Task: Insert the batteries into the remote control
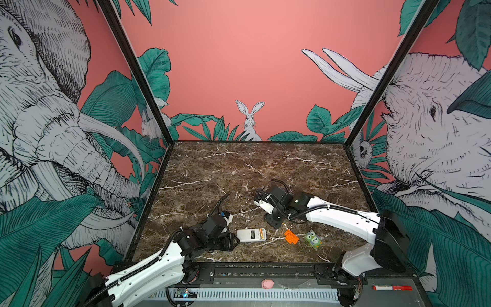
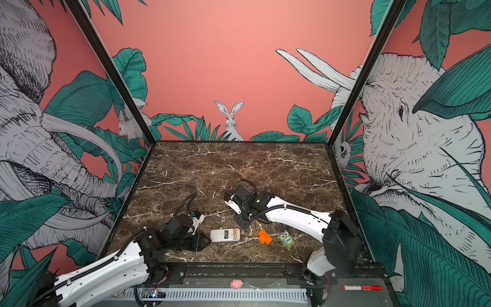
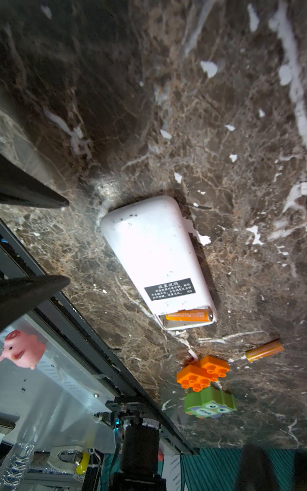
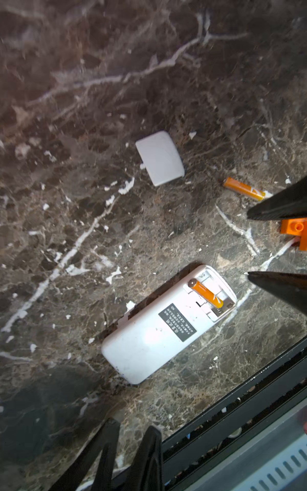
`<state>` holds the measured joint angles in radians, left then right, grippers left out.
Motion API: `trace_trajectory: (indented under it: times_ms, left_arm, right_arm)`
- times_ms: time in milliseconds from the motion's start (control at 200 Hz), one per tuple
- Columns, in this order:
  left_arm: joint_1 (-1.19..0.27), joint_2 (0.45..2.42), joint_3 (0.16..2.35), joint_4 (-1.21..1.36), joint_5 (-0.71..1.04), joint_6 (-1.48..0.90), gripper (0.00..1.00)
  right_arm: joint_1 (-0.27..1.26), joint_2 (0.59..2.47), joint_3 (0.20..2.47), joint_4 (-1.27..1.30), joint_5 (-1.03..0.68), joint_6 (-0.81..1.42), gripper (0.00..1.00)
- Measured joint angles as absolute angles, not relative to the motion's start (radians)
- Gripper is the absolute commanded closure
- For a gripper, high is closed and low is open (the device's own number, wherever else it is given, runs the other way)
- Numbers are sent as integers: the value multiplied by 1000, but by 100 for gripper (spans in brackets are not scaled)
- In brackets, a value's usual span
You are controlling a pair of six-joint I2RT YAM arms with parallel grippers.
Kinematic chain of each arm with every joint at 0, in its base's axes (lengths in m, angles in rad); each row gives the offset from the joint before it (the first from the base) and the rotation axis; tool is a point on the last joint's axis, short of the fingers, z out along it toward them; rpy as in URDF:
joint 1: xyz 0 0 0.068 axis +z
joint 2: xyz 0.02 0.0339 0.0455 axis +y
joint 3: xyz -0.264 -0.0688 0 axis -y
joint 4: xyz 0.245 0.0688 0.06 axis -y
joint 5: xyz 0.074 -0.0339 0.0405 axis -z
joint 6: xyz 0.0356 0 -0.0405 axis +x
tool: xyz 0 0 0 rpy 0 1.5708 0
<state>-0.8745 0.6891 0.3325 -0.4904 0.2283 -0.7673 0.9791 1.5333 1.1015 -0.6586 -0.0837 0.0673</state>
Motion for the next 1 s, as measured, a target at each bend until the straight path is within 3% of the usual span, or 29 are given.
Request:
trace_trajectory:
  times_ms: [1000]
  left_arm:
    - [-822,766,328,-405,221,-771,60]
  right_arm:
    - [1048,1665,1108,-714,-131,326,77]
